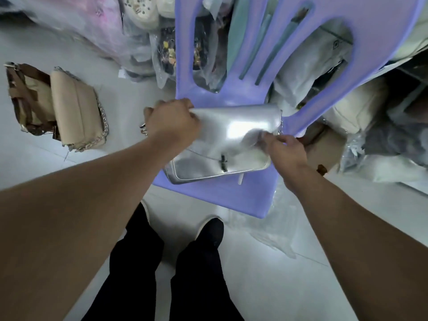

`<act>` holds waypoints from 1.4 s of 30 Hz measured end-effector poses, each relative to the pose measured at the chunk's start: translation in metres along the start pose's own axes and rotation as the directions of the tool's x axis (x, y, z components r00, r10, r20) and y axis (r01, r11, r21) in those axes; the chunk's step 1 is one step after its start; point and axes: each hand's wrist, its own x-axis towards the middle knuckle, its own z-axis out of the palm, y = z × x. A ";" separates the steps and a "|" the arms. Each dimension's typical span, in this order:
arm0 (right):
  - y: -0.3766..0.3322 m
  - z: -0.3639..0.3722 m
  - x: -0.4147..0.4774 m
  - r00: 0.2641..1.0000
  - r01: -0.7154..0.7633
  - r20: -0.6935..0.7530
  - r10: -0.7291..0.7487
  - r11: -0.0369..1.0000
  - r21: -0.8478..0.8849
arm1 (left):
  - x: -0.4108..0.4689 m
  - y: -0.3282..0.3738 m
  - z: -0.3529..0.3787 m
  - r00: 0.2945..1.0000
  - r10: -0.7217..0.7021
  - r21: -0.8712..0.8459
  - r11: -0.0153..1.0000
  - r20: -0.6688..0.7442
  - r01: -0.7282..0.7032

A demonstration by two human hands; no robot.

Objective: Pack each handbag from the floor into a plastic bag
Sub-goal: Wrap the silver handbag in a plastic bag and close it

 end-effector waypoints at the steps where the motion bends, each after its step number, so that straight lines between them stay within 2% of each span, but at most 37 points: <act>1: 0.005 0.004 0.001 1.000 -0.009 0.016 0.009 1.000 -0.023 | 0.000 0.002 0.007 0.998 -0.007 0.065 0.998 -0.060 0.011; 3: 0.013 0.011 0.000 0.999 -0.030 0.034 0.032 0.998 -0.048 | 0.003 0.004 0.018 0.991 -0.122 0.074 0.989 -0.053 0.126; 5: 0.020 0.015 0.001 0.995 -0.057 0.079 0.062 0.997 -0.060 | 0.004 0.004 0.027 0.958 -0.285 -0.023 0.958 0.045 0.286; 8: 0.024 0.020 -0.003 0.979 -0.127 0.173 0.113 0.989 0.075 | 0.005 0.003 0.036 0.868 -0.465 -0.211 0.844 0.172 0.494; 10: 0.025 0.022 -0.001 0.983 -0.142 0.144 0.114 0.968 0.205 | 0.007 0.000 0.042 0.839 -0.479 -0.252 0.805 0.258 0.537; 12: 0.020 0.023 0.002 0.988 -0.134 0.114 0.104 0.946 0.295 | 0.008 -0.004 0.046 0.846 -0.453 -0.239 0.820 0.282 0.519; 16: 0.010 0.025 0.008 0.976 -0.204 0.156 0.151 0.884 0.420 | 0.002 -0.004 0.046 0.913 -0.352 -0.231 0.889 0.205 0.395; 19: 0.020 0.029 0.005 0.967 -0.254 0.074 0.245 0.882 0.398 | -0.005 0.003 0.046 0.969 -0.201 -0.239 0.943 0.142 0.231; 21: 0.032 0.029 -0.002 0.963 -0.255 0.010 0.271 0.895 0.365 | -0.003 0.009 0.048 0.973 -0.150 -0.200 0.962 0.175 0.184; 23: 0.044 0.027 -0.005 0.963 -0.242 -0.019 0.267 0.899 0.365 | 0.001 0.014 0.050 0.958 -0.166 -0.144 0.968 0.234 0.203; 25: 0.051 0.023 -0.006 0.972 -0.209 -0.022 0.235 0.900 0.381 | 0.001 0.021 0.052 0.959 -0.164 -0.093 0.978 0.232 0.189; 27: 0.053 0.019 -0.006 0.979 -0.178 -0.018 0.202 0.899 0.401 | -0.003 0.030 0.054 0.985 -0.077 -0.071 0.994 0.157 0.089; 29: 0.059 0.013 -0.010 0.983 -0.154 -0.028 0.179 0.906 0.394 | -0.013 0.045 0.058 0.993 0.092 -0.118 0.989 0.067 -0.084; 32: 0.080 -0.002 -0.020 0.982 -0.111 -0.105 0.157 0.929 0.352 | -0.035 0.082 0.067 0.950 0.307 -0.302 0.902 -0.050 -0.307; 34: 0.107 -0.016 -0.026 0.969 -0.111 -0.170 0.179 0.930 0.351 | -0.057 0.113 0.075 0.925 0.378 -0.421 0.833 -0.041 -0.359; 38: 0.174 -0.037 -0.037 0.928 -0.162 -0.266 0.263 0.923 0.348 | -0.112 0.161 0.108 0.859 0.490 -0.557 0.760 0.152 -0.334; 42: 0.234 -0.037 -0.035 0.885 -0.267 -0.269 0.380 0.888 0.375 | -0.163 0.171 0.163 0.761 0.555 -0.564 0.765 0.336 -0.309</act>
